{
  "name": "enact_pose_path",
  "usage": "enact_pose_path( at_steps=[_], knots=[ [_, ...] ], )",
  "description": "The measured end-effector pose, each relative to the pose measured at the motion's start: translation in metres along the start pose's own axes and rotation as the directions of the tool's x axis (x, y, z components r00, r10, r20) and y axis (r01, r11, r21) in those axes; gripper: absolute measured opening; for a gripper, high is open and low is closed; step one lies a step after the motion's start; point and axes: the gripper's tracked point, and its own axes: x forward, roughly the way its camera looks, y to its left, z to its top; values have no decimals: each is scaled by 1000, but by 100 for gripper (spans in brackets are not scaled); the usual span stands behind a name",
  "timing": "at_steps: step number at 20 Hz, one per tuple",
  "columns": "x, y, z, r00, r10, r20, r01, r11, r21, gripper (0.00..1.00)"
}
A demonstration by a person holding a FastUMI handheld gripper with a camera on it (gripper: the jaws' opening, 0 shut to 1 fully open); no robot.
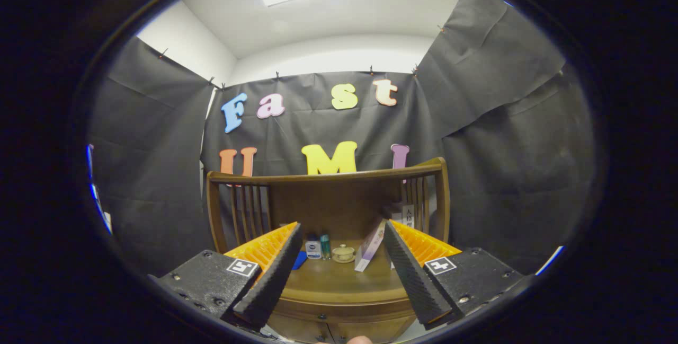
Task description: Pull open the drawer, take out the items inside it, and place them on the countertop above the cabinet.
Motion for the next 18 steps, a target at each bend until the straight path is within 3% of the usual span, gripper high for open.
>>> enact_pose_path(
  at_steps=[11, 18],
  knots=[
    [1, 8, -7, 999, 34, -2, -34, 999, 18, 99],
    [20, 15, -82, 993, 40, -112, -35, 998, 46, 99]
  ],
)
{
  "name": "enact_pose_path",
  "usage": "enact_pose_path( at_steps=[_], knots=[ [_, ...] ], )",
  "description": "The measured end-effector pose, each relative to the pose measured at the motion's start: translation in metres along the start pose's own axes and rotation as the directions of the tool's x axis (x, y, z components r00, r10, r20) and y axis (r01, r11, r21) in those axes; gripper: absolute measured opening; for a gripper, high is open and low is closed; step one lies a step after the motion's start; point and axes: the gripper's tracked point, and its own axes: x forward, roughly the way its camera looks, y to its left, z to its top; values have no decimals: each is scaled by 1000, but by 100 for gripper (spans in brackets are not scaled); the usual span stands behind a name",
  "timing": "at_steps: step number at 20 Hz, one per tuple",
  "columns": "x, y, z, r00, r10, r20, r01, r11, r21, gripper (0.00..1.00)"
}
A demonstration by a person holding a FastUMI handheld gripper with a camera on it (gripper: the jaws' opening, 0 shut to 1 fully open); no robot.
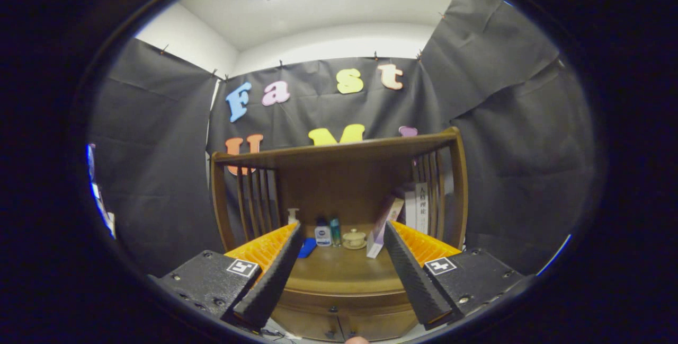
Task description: Pull open the drawer, take out the items inside it, and place them on the countertop above the cabinet.
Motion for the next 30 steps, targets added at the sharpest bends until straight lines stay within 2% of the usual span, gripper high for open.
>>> enact_pose_path(
  at_steps=[7, 15, 22, 25, 30],
  knots=[
    [36, 5, -109, 992, 18, -122, -19, 1000, -9, 99],
    [63, 8, -204, 972, 18, -234, -12, 999, 30, 97],
    [83, -1, -283, 945, -44, -323, 45, 999, -2, 90],
    [90, -3, -307, 933, -55, -357, 53, 998, -14, 77],
    [101, -6, -330, 920, -77, -385, 70, 997, -32, 64]
  ],
)
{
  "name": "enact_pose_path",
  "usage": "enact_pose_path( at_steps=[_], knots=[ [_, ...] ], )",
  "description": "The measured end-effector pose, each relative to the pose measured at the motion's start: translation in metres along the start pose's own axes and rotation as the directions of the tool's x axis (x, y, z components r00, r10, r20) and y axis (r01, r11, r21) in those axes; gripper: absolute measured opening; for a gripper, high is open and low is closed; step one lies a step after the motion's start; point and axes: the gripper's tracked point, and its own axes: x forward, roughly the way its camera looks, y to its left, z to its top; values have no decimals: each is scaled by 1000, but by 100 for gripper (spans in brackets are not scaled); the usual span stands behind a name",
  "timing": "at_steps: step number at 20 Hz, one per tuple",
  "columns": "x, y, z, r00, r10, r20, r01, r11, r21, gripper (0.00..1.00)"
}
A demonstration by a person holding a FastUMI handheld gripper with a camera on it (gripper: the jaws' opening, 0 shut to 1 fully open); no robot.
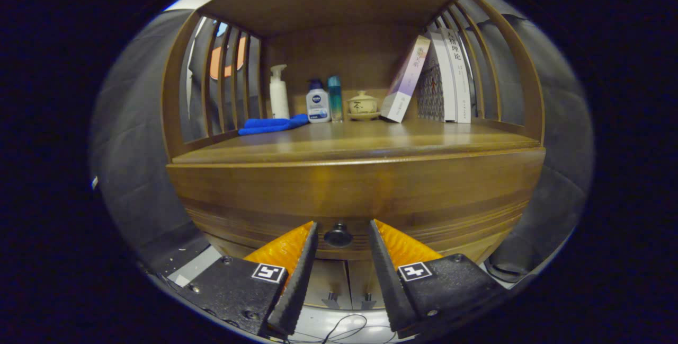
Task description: Pull open the drawer, take out the items inside it, and place them on the countertop above the cabinet.
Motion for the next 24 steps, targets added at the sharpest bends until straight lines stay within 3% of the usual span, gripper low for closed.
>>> enact_pose_path(
  at_steps=[5, 11, 14, 24],
  knots=[
    [5, 3, -12, 998, -58, 15, 59, 997, -54, 50],
    [9, 6, -13, 994, -108, 1, 107, 993, 48, 29],
    [8, 6, -14, 994, -110, -12, 110, 991, 79, 29],
    [2, 3, -12, 991, -135, 27, 135, 991, -5, 33]
  ],
)
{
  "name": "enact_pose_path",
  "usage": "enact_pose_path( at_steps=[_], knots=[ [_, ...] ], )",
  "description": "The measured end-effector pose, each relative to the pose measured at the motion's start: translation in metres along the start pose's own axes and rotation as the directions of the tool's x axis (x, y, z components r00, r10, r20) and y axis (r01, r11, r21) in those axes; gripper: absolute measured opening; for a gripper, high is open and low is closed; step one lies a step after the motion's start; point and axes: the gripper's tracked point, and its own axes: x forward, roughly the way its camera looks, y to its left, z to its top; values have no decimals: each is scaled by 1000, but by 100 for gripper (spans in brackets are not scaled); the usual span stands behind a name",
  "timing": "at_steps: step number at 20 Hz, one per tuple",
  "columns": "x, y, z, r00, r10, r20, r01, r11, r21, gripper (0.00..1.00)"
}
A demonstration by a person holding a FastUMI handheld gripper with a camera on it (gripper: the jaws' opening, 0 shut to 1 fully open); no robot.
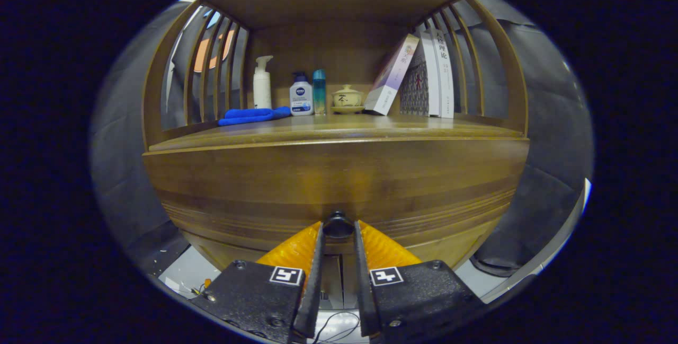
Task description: Pull open the drawer, take out the items inside it, and place them on the countertop above the cabinet.
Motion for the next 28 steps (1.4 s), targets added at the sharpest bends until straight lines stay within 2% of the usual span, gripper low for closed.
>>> enact_pose_path(
  at_steps=[4, 7, 12, 14, 17, 21, 28],
  knots=[
    [-4, -3, 1, 1000, -17, 26, 18, 999, -45, 39],
    [-1, -3, 2, 1000, -2, 25, 3, 1000, -25, 45],
    [4, 1, 14, 998, 37, 46, -37, 999, -1, 46],
    [4, 4, 8, 998, 47, 29, -47, 999, 1, 45],
    [4, 3, 8, 999, 44, 19, -44, 998, 34, 29],
    [2, 3, 8, 998, 61, -9, -60, 997, 37, 21],
    [-26, -2, -2, 998, 64, -7, -64, 998, 14, 19]
  ],
)
